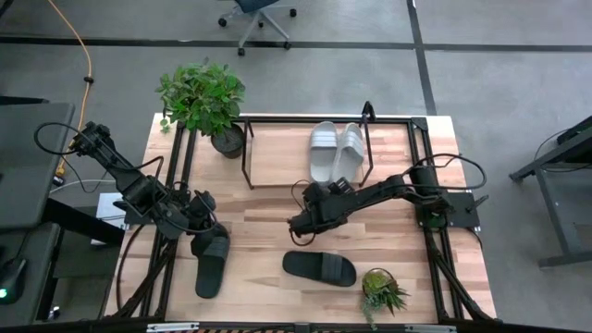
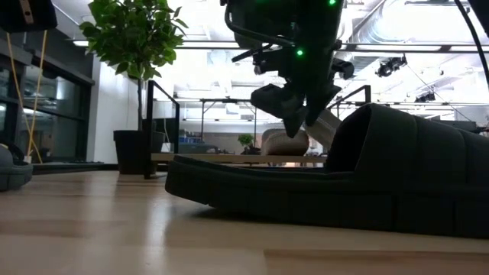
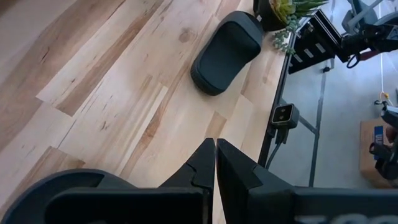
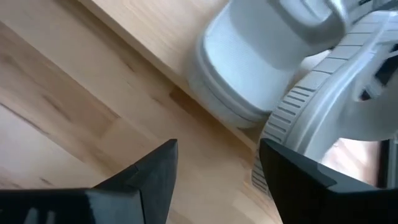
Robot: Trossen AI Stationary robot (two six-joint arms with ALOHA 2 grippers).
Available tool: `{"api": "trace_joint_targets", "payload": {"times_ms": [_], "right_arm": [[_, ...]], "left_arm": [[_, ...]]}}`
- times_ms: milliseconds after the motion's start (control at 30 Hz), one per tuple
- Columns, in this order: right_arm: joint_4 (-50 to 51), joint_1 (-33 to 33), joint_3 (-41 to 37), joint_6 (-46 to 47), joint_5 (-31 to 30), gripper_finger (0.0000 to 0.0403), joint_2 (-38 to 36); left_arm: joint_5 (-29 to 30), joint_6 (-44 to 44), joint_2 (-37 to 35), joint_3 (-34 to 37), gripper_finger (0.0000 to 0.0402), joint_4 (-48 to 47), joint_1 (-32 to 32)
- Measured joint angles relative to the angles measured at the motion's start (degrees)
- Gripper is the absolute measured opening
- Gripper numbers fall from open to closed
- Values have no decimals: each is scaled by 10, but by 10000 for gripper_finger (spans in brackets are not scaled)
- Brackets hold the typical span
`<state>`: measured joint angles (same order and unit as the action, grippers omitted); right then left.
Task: Pick and place slides into the shelf
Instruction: Put the gray slipper on the shelf, then adjust the slippers on the shelf
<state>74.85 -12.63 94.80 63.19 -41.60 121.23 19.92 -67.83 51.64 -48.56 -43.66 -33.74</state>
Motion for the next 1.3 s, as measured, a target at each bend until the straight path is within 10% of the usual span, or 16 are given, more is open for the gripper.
{"api": "trace_joint_targets", "payload": {"times_ms": [600,1100,1300], "right_arm": [[97,-32,0,48,25,166,-2],[84,-173,244,68,-182,165,-26],[123,-15,404,-103,-1,165,-30]], "left_arm": [[2,0,0,0,5,1,0],[78,14,0,0,5,8,0],[116,18,0,0,5,12,0]]}}
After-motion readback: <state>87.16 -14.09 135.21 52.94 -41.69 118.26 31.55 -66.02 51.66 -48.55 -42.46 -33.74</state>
